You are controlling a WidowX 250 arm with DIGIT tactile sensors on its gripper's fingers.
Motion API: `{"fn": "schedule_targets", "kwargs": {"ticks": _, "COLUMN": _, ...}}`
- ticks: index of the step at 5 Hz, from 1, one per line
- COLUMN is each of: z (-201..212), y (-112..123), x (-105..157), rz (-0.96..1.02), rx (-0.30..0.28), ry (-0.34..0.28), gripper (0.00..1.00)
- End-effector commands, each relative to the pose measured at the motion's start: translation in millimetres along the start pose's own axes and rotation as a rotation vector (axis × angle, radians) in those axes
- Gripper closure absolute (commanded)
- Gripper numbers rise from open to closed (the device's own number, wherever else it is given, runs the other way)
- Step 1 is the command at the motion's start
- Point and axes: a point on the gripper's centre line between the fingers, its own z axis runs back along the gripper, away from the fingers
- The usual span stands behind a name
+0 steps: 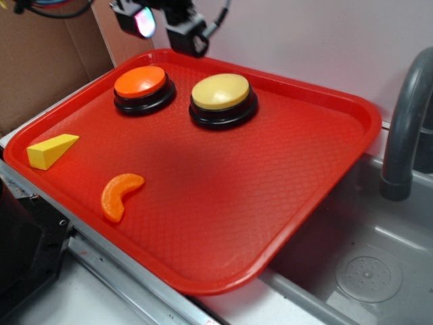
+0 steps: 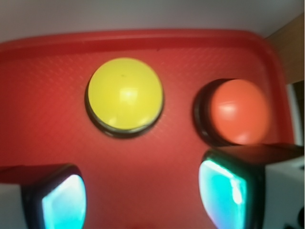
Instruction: Push the yellow button.
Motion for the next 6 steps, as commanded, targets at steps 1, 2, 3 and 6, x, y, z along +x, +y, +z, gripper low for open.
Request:
{"fn": "schedule_targets", "kwargs": {"ticks": 1, "z": -37, "y": -6, "x": 33, "rz": 0.012, "rx": -0.027, "ry": -0.010, "gripper": 0.00}}
{"fn": "schedule_targets", "kwargs": {"ticks": 2, "z": -42, "y": 1, "x": 44, "rz": 0.012, "rx": -0.026, "ry": -0.030, "gripper": 0.00}}
{"fn": "schedule_targets", "kwargs": {"ticks": 3, "z": -49, "y": 1, "x": 43, "rz": 0.021, "rx": -0.043, "ry": -0.024, "gripper": 0.00}}
{"fn": "schedule_targets", "kwargs": {"ticks": 6, "z": -15, "y": 8, "x": 34, "rz": -0.018, "rx": 0.012, "ry": 0.007, "gripper": 0.00}}
